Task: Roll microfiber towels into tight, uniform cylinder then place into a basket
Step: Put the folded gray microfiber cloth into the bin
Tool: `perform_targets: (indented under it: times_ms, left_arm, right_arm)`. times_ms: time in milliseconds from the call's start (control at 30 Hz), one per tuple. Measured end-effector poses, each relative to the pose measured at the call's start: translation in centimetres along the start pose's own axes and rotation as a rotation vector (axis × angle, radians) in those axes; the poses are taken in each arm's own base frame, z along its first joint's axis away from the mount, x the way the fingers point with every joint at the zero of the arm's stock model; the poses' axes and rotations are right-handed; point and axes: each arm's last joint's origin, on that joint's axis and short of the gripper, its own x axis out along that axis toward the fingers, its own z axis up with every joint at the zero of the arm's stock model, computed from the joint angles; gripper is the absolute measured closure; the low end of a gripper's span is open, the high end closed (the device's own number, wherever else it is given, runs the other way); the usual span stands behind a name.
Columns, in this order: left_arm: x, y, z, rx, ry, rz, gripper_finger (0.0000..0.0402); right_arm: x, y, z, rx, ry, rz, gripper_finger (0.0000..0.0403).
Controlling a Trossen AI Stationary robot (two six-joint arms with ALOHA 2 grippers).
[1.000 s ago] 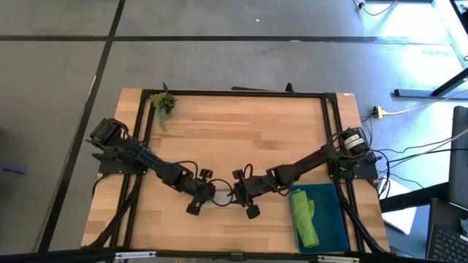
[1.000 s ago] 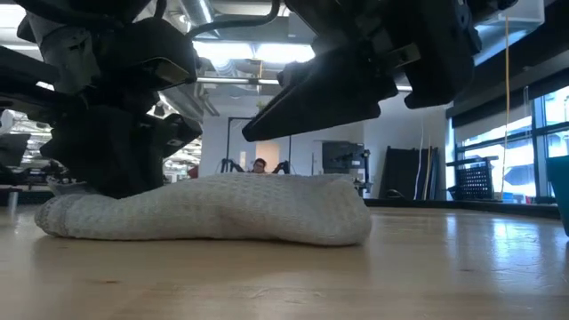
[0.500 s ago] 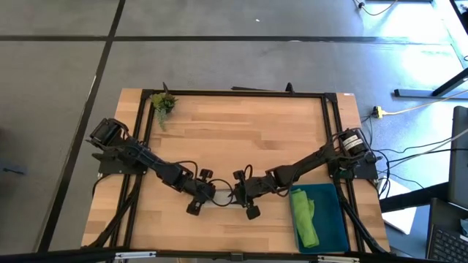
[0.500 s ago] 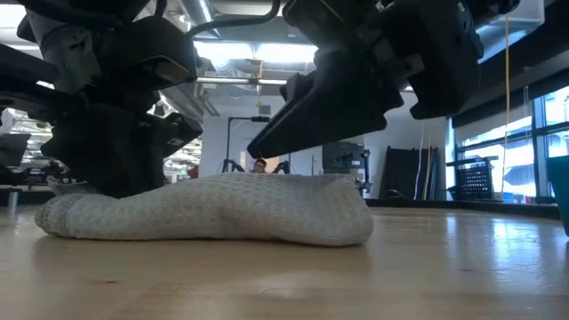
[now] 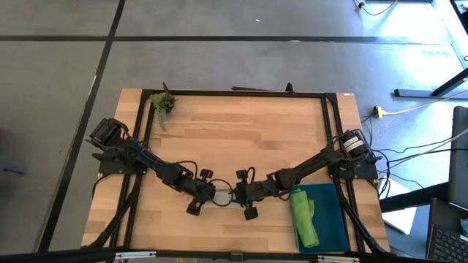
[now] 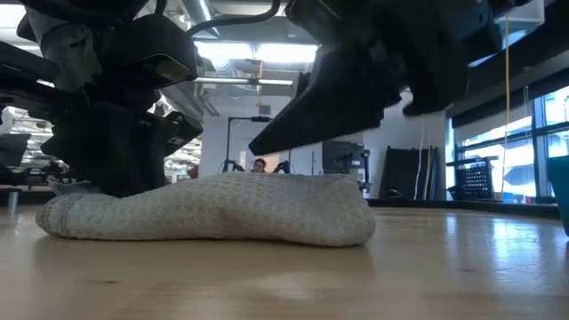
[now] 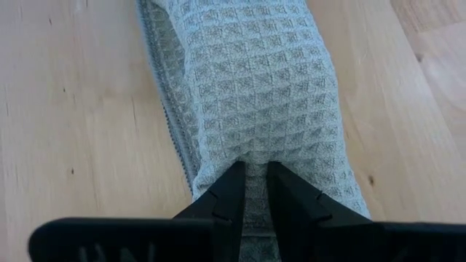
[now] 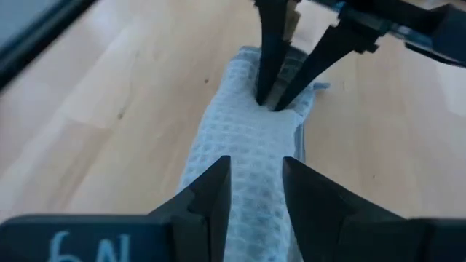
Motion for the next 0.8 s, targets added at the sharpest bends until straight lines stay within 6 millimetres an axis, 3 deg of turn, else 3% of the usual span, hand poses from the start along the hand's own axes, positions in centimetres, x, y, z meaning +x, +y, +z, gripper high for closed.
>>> perform_targets:
  times_ms: [200, 400, 533, 733, 800]
  left_arm:
    - [0.0, 0.0, 0.0, 0.0, -0.001, 0.0, 0.0347]
    - [0.0, 0.0, 0.0, 0.0, -0.001, 0.0, 0.0347]
    - [0.0, 0.0, 0.0, 0.0, -0.001, 0.0, 0.0347]
    - [0.0, 0.0, 0.0, 0.0, -0.001, 0.0, 0.0347]
    - [0.0, 0.0, 0.0, 0.0, -0.001, 0.0, 0.0347]
  right_arm:
    - [-0.1, 0.4, -0.1, 0.171, 0.011, 0.037, 0.0278]
    - [-0.1, 0.7, 0.0, 0.219, 0.003, 0.042, 0.0258]
    - [-0.3, 1.4, 0.0, 0.226, 0.0, -0.003, 0.0195]
    - [-0.6, 2.2, 0.0, 0.209, -0.017, -0.099, 0.0047]
    - [-0.6, 2.2, 0.0, 0.205, -0.02, -0.115, 0.0015]
